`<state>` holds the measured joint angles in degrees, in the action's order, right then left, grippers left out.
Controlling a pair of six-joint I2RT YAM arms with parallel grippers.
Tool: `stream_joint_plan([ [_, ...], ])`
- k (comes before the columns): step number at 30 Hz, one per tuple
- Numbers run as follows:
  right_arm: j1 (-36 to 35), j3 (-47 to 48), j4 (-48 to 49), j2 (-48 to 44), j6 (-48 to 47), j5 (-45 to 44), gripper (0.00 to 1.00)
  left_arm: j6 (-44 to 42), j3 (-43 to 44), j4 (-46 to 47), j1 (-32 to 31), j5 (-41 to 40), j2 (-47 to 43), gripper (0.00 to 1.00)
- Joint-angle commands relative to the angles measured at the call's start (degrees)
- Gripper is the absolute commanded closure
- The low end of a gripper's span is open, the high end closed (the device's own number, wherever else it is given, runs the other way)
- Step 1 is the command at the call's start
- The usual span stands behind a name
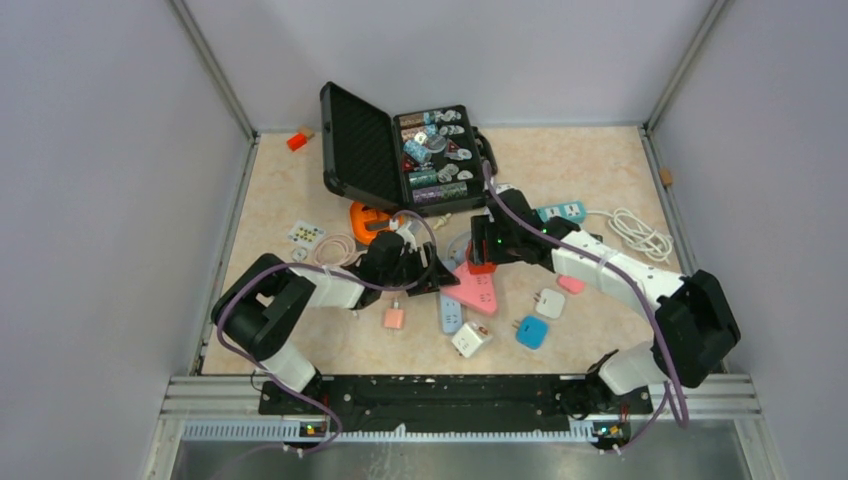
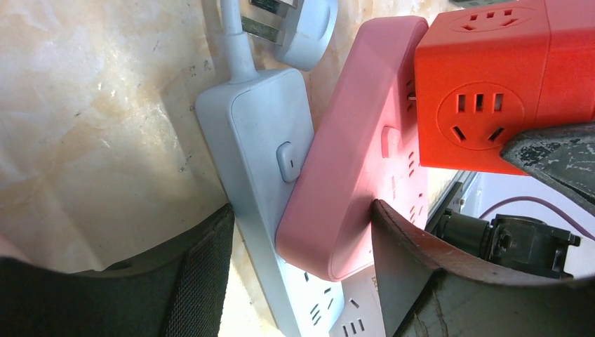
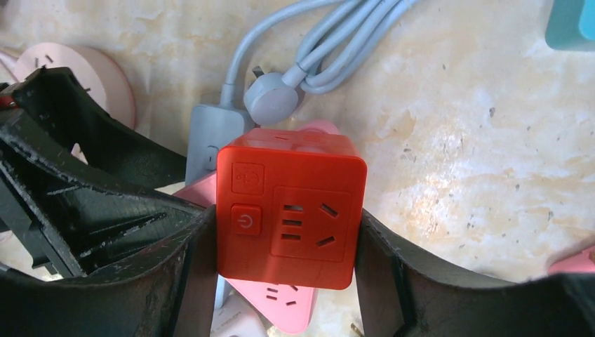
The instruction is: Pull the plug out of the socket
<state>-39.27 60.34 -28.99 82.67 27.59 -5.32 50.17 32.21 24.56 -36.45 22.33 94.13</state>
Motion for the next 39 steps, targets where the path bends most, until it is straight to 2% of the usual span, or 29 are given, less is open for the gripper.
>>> stream_joint_plan([
  [1, 0.5, -0.9, 23.2, -11.4, -6.7, 4.7, 1.00, -6.2, -5.3, -23.6, 0.0, -8.4, 8.5, 1.00],
  [5, 1.3, -0.7, 21.5, -14.6, -6.3, -1.2, 1.00, -5.6, -5.4, -23.1, 0.3, -7.7, 9.1, 1.00],
  [11, 2.6, 6.4, 12.2, -14.0, -4.6, -5.9, 1.00, -5.8, -3.9, -24.3, 0.4, -8.2, 9.1, 1.00],
  [15, 2.4, 7.6, 10.9, -11.5, -7.2, -4.9, 1.00, -5.6, -3.2, -25.9, 0.8, -8.4, 9.0, 1.00],
  [20, -3.0, 9.7, 7.7, -5.6, -11.8, -12.0, 1.00, -5.4, -1.4, -27.0, 1.2, -8.3, 8.8, 1.00],
  [33, -4.5, 9.6, 5.8, 0.5, -15.4, -13.4, 1.00, -6.2, 4.9, -31.3, 2.0, -9.1, 9.5, 1.00],
  [39, -4.6, 8.1, 5.9, 0.8, -14.2, -13.8, 1.00, -6.3, 4.8, -31.7, 2.0, -9.2, 9.3, 1.00],
])
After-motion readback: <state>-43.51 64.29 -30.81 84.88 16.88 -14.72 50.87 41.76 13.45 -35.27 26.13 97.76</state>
